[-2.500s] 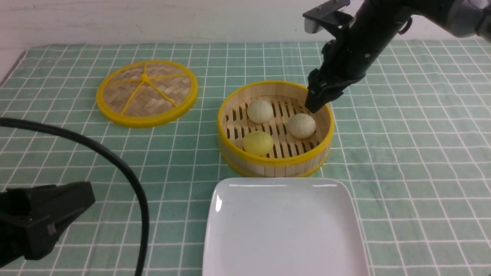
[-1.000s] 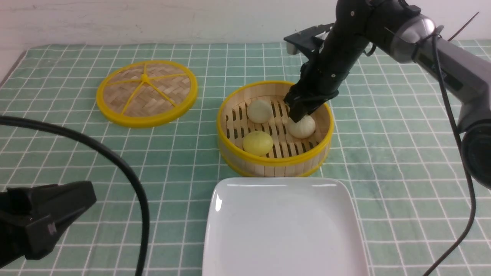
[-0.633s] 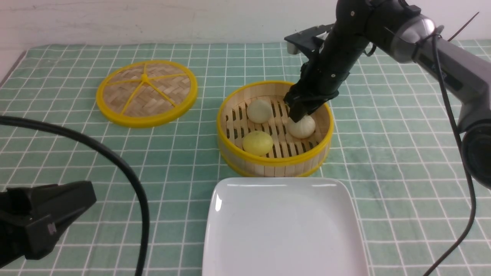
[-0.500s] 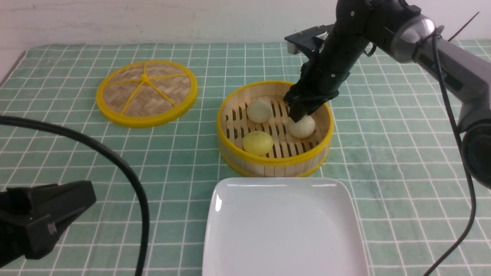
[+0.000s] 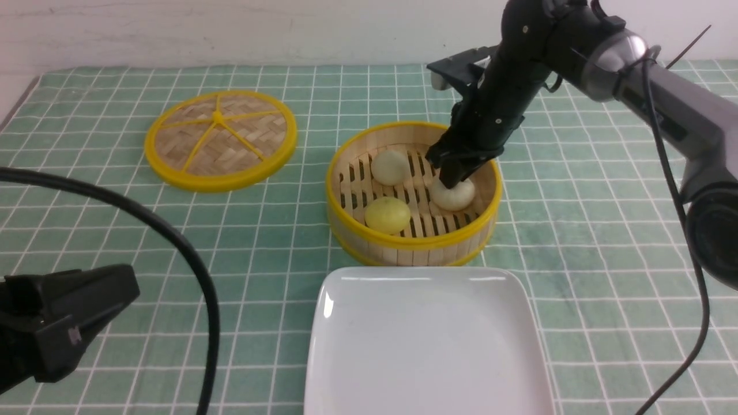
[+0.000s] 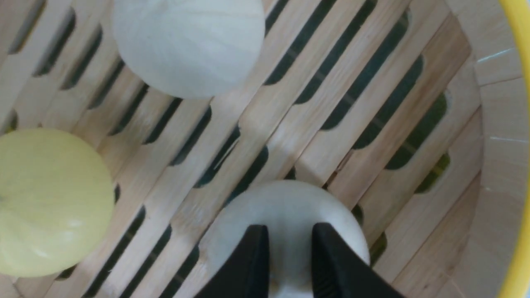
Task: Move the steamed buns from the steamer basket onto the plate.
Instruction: Use the right arm to grab the steamed stuffed bun that is closest to it
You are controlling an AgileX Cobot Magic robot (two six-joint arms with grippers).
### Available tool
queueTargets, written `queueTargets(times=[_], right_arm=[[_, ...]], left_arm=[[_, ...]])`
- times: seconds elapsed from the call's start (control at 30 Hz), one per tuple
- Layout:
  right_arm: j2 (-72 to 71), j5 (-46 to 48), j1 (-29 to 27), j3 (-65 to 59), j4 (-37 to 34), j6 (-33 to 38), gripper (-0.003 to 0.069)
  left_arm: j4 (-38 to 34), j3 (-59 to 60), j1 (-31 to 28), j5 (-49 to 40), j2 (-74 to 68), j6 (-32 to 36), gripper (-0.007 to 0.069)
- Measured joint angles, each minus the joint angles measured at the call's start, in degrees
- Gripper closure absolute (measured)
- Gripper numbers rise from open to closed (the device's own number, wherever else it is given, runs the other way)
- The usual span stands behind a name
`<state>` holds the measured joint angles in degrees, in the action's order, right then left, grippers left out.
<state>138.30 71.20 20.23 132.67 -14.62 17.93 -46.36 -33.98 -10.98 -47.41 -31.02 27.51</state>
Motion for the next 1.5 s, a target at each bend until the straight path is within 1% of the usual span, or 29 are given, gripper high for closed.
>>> queueTargets(times=[0.03, 0.07, 0.1, 0.13, 0.17, 0.2, 0.23, 0.27, 0.3, 0.4, 0.47, 0.53, 0.63, 0.77, 0.8, 0.87, 0.93, 1.07, 1.37, 1.5], right_arm=[[0.08, -0.28, 0.00, 0.00, 0.30, -0.05, 0.0438], [0.08, -0.35, 0.00, 0.00, 0.41, -0.05, 0.0428], [0.08, -0.57, 0.00, 0.00, 0.84, -0.05, 0.0378], [0.08, -0.57, 0.00, 0.00, 0.88, -0.05, 0.0372], [0.08, -0.62, 0.00, 0.00, 1.77, -0.05, 0.0303], [0.08, -0.62, 0.00, 0.00, 1.88, -0.05, 0.0286], [0.13, -0.57, 0.00, 0.00, 2.19, -0.05, 0.0230], [0.13, -0.57, 0.00, 0.00, 2.19, -0.05, 0.0223], [0.13, -0.57, 0.00, 0.00, 2.25, -0.05, 0.0160], [0.07, -0.57, 0.00, 0.00, 2.25, -0.05, 0.0099], [0.01, -0.57, 0.00, 0.00, 2.20, -0.05, 0.0087], [-0.09, -0.57, 0.00, 0.00, 2.09, -0.05, 0.0091], [-0.10, -0.52, 0.00, 0.00, 2.03, -0.05, 0.0116], [-0.14, -0.52, 0.00, 0.00, 1.80, -0.05, 0.0226], [-0.14, -0.52, 0.00, 0.00, 1.80, -0.05, 0.0232], [-0.14, -0.46, 0.00, 0.22, 1.66, -0.05, 0.0306], [-0.20, -0.46, 0.00, 0.30, 1.55, -0.05, 0.0334], [-0.32, -0.42, 0.00, 0.30, 1.39, -0.05, 0.0354], [-0.32, -0.42, 0.00, 0.30, 1.20, -0.05, 0.0369], [-0.32, -0.42, 0.00, 0.30, 0.96, -0.12, 0.0447]], left_arm=[[0.00, 0.00, 0.00, 0.00, 0.00, 0.00, 0.0203], [0.00, 0.00, 0.00, 0.00, 0.00, 0.00, 0.0203], [0.00, 0.00, 0.00, 0.00, 0.00, 0.00, 0.0203], [0.00, 0.00, 0.00, 0.00, 0.00, 0.00, 0.0203], [0.00, 0.00, 0.00, 0.00, 0.00, 0.00, 0.0203], [0.00, 0.00, 0.00, 0.00, 0.00, 0.00, 0.0203], [0.00, 0.00, 0.00, 0.00, 0.00, 0.00, 0.0203], [0.00, 0.00, 0.00, 0.00, 0.00, 0.00, 0.0203], [0.00, 0.00, 0.00, 0.00, 0.00, 0.00, 0.0203], [0.00, 0.00, 0.00, 0.00, 0.00, 0.00, 0.0203], [0.00, 0.00, 0.00, 0.00, 0.00, 0.00, 0.0203], [0.00, 0.00, 0.00, 0.00, 0.00, 0.00, 0.0203], [0.00, 0.00, 0.00, 0.00, 0.00, 0.00, 0.0203], [0.00, 0.00, 0.00, 0.00, 0.00, 0.00, 0.0204], [0.00, 0.00, 0.00, 0.00, 0.00, 0.00, 0.0204], [0.00, 0.00, 0.00, 0.00, 0.00, 0.00, 0.0204], [0.00, 0.00, 0.00, 0.00, 0.00, 0.00, 0.0204], [0.00, 0.00, 0.00, 0.06, 0.00, 0.02, 0.0204], [0.00, 0.00, 0.00, 0.06, 0.00, 0.02, 0.0204], [0.00, 0.00, 0.00, 0.06, 0.00, 0.02, 0.0204]])
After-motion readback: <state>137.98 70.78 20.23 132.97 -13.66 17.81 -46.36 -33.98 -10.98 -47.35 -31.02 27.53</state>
